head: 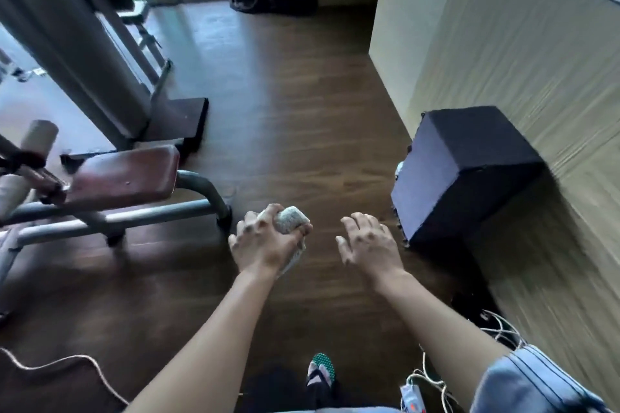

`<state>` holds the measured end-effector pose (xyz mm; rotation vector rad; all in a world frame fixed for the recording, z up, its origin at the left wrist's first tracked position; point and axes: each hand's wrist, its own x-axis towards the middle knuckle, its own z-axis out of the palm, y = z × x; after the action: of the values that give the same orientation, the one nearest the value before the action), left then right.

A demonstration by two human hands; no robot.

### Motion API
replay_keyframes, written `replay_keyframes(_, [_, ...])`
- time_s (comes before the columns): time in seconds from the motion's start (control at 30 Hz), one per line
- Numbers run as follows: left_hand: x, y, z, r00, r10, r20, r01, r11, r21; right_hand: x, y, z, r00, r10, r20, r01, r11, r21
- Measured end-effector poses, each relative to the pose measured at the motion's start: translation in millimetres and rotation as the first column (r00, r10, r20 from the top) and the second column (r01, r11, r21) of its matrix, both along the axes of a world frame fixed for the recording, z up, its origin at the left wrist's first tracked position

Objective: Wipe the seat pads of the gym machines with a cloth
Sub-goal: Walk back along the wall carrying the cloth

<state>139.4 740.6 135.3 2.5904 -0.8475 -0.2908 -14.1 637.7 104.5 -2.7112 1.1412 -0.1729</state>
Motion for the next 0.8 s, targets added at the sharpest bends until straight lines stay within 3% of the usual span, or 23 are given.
replay_keyframes(0.5, [102.2,-314.3,-25.9,0.967,-0.25,-0.055,0.252,0.967,0.032,80.6,-278.1,-10.8,0.973,-0.23,0.012,0.23,0.973,-0.015])
replay_keyframes(0.8, [69.6,-495.8,-30.1,0.914,-0.403,-0.045,0.404,0.914,0.023,23.8,-442.8,-20.0,0.915,-0.403,0.021,0.403,0.915,-0.005])
